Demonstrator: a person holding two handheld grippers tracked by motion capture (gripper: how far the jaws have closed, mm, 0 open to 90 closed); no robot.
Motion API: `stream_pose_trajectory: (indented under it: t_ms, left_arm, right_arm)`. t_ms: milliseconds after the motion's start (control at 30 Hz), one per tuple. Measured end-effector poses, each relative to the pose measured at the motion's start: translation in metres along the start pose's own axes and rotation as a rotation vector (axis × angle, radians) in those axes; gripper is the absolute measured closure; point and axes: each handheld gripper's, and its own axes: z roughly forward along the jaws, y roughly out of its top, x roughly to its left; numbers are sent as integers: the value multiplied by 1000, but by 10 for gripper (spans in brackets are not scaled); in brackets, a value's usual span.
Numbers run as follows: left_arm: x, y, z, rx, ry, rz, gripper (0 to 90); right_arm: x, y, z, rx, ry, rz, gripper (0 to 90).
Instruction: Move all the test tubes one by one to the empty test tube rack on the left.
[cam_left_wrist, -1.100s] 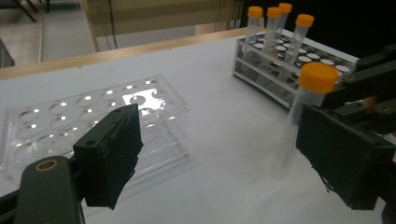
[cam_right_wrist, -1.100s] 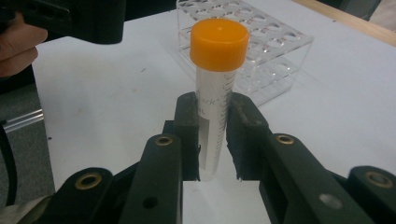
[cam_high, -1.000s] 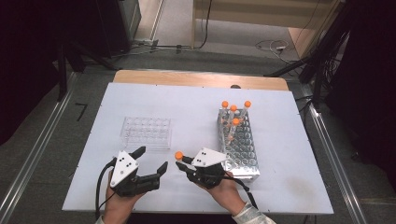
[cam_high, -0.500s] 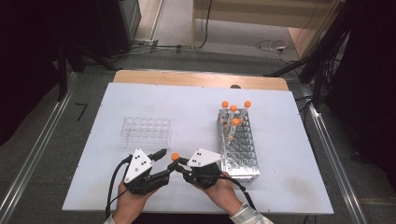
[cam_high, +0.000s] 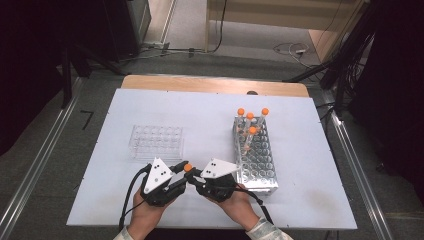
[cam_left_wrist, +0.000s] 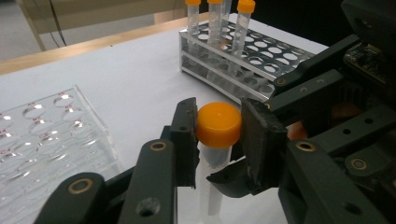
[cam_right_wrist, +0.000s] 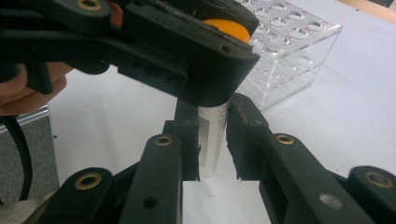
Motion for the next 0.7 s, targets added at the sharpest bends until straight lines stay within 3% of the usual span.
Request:
stream_pose_trajectory:
  t_ms: [300, 433, 467, 500, 700]
  left_arm:
    - [2, 5, 2, 3, -15, 9, 704]
    - [8, 9, 0, -2, -6, 5, 705]
    - [8, 9, 0, -2, -6, 5, 705]
    - [14, 11, -2, -9, 8, -4, 705]
    - [32, 18, -5, -16, 33, -35, 705]
  right_arm:
    - [-3, 1, -3, -9, 0, 13, 715]
    - [-5, 2, -4, -5, 1, 29, 497]
    - [-5, 2, -4, -5, 1, 29, 497]
    - [-7, 2, -5, -2, -11, 49, 410]
    - [-12, 3, -10, -4, -37, 79, 335]
